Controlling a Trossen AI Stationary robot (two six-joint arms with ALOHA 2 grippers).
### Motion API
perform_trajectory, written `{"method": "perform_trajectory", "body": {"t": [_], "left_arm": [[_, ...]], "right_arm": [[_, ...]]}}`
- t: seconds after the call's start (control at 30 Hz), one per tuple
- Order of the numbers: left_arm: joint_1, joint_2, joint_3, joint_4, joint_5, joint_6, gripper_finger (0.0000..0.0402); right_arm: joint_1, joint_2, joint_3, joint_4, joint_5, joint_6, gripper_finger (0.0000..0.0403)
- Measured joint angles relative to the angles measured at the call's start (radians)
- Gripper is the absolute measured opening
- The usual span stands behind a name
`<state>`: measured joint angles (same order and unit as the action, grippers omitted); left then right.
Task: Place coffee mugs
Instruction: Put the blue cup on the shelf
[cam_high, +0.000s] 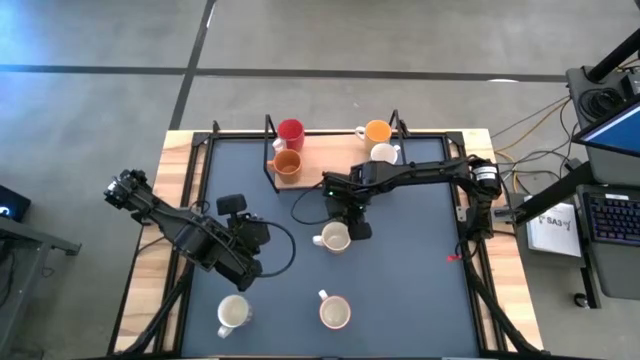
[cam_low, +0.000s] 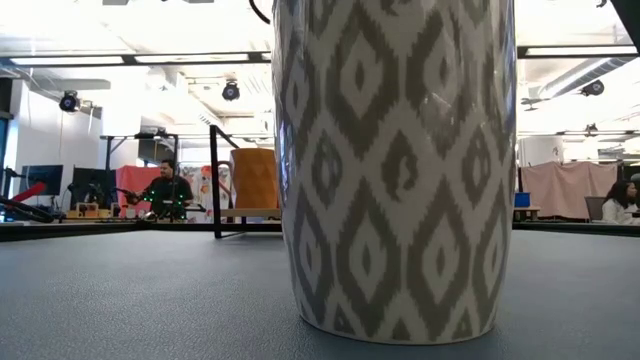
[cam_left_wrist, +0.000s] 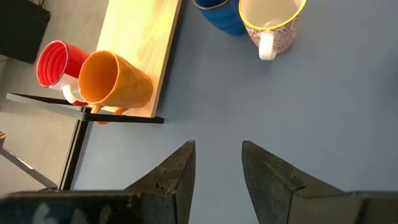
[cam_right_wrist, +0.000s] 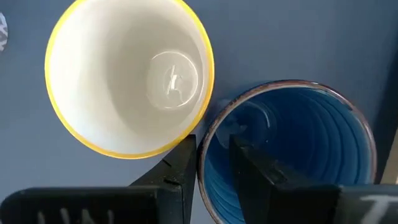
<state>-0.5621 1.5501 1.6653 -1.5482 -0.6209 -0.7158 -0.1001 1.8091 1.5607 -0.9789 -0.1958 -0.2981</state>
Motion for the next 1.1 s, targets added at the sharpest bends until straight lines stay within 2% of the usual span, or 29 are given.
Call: {"method": "perform_trajectory", "body": {"t": [0.23, 0.33, 0.47, 0.6, 1.0, 1.1], "left_arm": [[0.000, 0.000, 0.000, 0.000, 0.000, 0.000, 0.0114], [0.000, 0.000, 0.000, 0.000, -0.001, 0.000, 0.0114], [0.000, 0.000, 0.000, 0.000, -0.001, 0.000, 0.0114], [0.000, 0.000, 0.000, 0.000, -0.001, 0.000, 0.0114], [0.000, -0.001, 0.000, -0.002, -0.018, 0.000, 0.0113], [0.000, -0.002, 0.000, -0.001, -0.024, 0.000, 0.0114]], "right_arm": [[0.001, 0.000, -0.040, 0.056, -0.002, -0.014, 0.0075], [0.000, 0.000, -0.041, 0.057, 0.007, -0.015, 0.0059], [0.002, 0.000, -0.041, 0.049, 0.012, -0.018, 0.0018], [0.003, 0.000, -0.038, 0.037, 0.013, -0.021, 0.0012], [0.004, 0.000, 0.152, -0.165, 0.005, -0.033, 0.0010], [0.004, 0.000, 0.203, -0.180, 0.016, -0.096, 0.0010]]}}
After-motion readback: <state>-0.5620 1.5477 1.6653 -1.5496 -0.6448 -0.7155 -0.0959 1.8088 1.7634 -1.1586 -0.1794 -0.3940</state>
